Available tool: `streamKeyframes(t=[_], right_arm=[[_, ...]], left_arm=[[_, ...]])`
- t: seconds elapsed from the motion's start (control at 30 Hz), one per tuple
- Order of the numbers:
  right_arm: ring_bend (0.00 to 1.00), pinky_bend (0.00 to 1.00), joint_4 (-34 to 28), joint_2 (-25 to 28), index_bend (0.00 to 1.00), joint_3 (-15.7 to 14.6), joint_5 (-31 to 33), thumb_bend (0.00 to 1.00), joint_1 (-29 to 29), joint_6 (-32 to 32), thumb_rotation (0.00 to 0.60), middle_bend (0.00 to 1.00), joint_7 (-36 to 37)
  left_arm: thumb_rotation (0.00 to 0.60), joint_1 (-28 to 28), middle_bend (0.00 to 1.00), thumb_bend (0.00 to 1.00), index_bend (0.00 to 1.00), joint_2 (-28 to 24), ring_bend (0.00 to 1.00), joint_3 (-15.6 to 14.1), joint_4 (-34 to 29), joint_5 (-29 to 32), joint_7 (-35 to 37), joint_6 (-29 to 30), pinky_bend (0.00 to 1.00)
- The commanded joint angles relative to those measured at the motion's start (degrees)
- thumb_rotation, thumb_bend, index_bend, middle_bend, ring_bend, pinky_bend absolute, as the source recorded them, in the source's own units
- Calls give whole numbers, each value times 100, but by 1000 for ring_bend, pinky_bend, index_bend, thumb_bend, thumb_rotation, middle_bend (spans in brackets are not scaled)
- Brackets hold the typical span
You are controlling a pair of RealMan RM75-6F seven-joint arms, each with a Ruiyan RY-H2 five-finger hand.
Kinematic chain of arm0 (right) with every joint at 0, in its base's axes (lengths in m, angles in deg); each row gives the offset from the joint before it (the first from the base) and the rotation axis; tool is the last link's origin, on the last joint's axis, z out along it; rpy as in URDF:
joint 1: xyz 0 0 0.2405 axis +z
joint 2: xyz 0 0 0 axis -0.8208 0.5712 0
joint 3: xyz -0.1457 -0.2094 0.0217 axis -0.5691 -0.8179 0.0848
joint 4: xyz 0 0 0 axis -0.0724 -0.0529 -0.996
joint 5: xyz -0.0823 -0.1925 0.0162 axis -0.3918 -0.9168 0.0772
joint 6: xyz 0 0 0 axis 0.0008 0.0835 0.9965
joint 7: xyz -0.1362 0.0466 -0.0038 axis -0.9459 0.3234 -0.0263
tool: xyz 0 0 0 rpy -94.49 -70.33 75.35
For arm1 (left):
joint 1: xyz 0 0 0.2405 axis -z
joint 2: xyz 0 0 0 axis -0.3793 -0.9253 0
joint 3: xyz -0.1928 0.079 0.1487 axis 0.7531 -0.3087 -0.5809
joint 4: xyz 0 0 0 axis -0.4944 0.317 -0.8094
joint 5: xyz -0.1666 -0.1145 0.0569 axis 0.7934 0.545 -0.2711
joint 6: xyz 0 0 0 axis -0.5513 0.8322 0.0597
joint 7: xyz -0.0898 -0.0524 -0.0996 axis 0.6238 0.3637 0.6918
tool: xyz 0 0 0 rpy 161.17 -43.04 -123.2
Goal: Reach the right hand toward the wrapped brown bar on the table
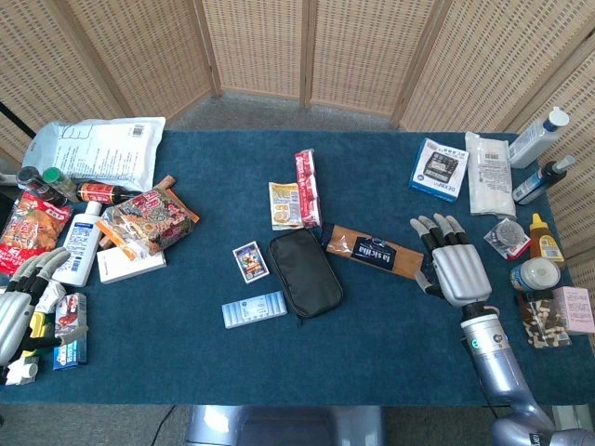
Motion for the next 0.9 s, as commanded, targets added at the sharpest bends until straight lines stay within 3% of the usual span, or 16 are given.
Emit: streamKeyframes(t=[0.03,0.57,0.9], right_arm=[[0,0,3,-11,0,-8,14,344,-8,7,600,40,34],[0,0,-159,328,0,-246,-135,345,-532,-506,600,39,237],[0,0,-28,-123,0,-397,60,290,-516,-251,600,0,-98]], left_arm=[[600,5,0,44,0,18,0,-5,10,9,15,-19,0],[600,-134,0,45,0,55,0,-98,81,-93,134,155,0],[600,-67,0,43,0,58,0,-98,169,-140,225,77,0]])
